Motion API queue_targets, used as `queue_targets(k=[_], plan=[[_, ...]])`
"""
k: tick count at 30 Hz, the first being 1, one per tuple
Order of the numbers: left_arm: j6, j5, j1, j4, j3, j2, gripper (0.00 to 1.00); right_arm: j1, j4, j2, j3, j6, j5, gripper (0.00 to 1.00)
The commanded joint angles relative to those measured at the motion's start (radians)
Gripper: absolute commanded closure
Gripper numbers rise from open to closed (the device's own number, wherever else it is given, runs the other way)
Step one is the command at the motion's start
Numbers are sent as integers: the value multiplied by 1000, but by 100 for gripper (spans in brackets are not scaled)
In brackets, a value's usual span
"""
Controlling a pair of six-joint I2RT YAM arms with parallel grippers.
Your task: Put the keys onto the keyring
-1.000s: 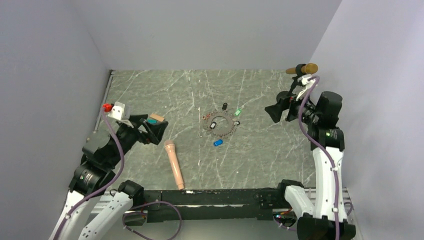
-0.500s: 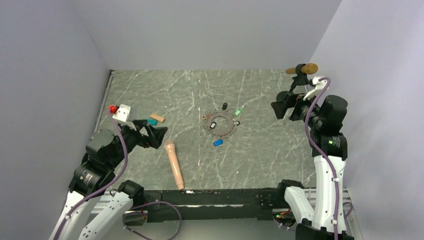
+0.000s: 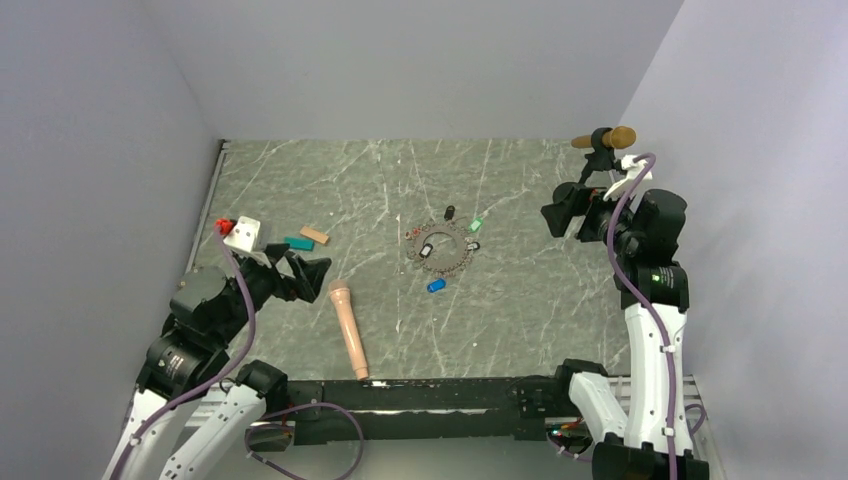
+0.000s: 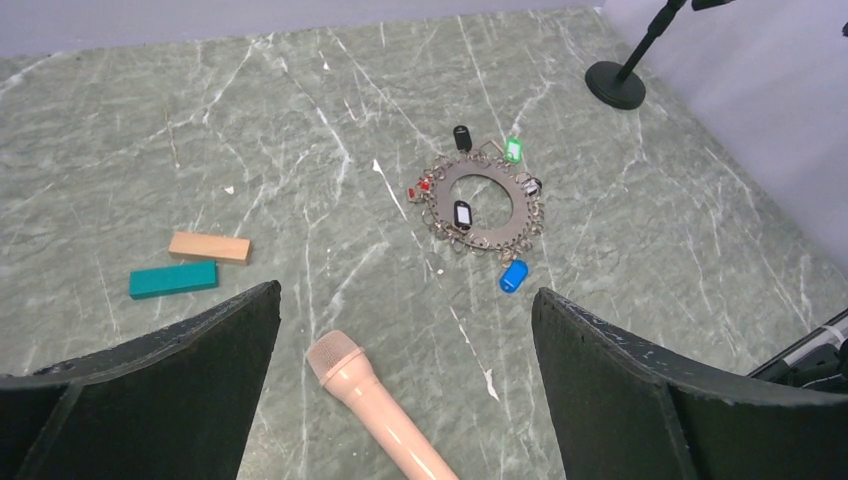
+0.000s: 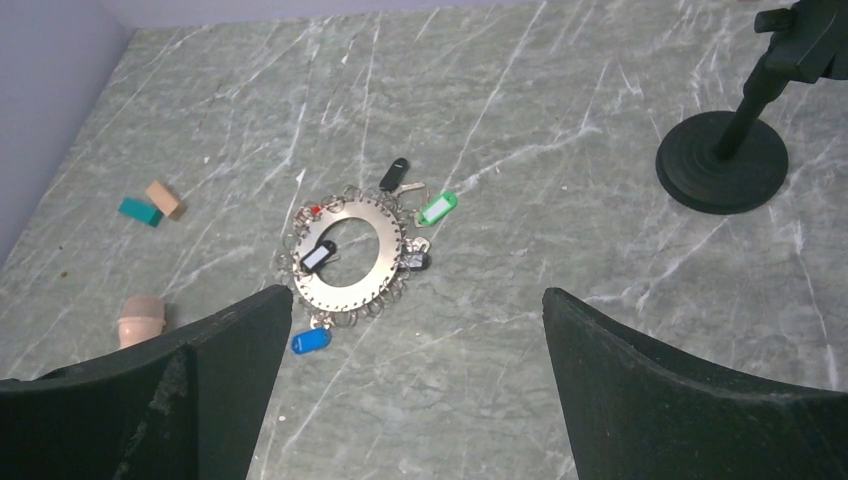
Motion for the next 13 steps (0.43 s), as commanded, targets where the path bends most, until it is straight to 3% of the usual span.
queue_targets(k=[1,13], plan=[[16,-21,4,24,-16,-11,1,-3,50,11,-2,24,37,0],[29,-36,3,146,-60,31,1,-2,74,68,9,14,49,0]])
